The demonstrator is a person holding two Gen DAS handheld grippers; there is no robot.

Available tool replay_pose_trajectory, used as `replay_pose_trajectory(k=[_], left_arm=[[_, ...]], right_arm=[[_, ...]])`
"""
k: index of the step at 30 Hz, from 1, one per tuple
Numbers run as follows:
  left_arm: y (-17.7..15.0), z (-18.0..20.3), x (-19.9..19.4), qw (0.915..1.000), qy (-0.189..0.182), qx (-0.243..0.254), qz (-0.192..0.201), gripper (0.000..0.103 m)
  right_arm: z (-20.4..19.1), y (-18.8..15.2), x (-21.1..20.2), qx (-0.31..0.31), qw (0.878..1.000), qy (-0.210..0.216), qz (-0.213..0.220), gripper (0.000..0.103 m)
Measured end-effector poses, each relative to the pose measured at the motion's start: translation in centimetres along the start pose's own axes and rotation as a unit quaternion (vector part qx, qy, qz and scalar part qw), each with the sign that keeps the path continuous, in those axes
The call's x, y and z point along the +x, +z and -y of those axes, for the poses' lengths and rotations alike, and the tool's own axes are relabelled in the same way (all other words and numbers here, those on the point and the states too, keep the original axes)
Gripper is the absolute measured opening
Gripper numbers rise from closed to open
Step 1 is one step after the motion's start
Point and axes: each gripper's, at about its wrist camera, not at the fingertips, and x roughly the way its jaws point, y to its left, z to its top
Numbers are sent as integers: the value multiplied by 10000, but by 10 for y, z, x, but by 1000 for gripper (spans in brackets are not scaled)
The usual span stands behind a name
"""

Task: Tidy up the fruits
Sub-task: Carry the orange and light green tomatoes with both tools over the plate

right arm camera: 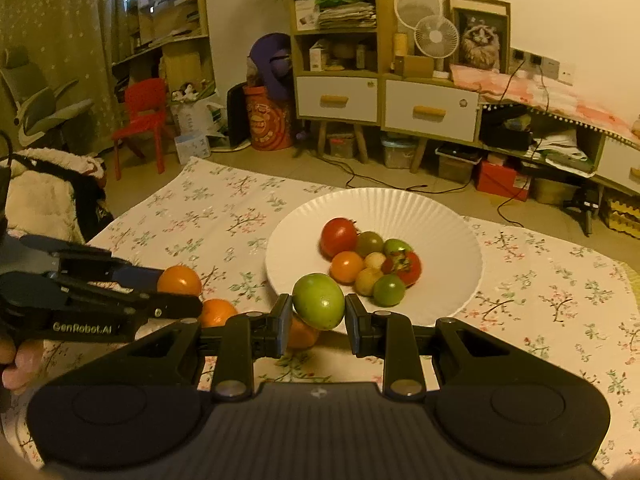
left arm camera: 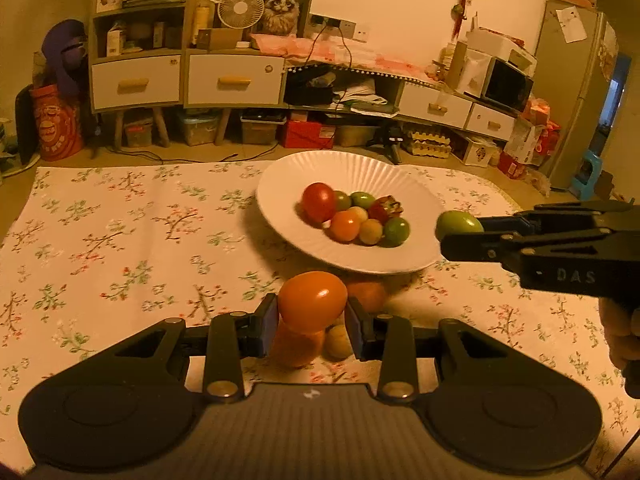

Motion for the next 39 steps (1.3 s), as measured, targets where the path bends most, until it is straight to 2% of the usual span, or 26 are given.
replay_pose_trajectory(k=[14, 19, 27, 39], left_arm=[[11, 29, 20, 9992, -185, 360, -33, 28], [20, 35, 40, 9991, -223, 346, -61, 28], [27, 43, 65, 9990, -195, 379, -102, 28], [31, 42, 81, 9989, -56, 411, -203, 28]], right_arm=[[43, 6, 9, 452, 9986, -229, -127, 25], [55, 6, 18, 606, 9976, -262, -210, 25], [65, 6, 33, 475, 9981, -228, -307, 25], [70, 8, 52, 206, 9985, -299, -402, 25]])
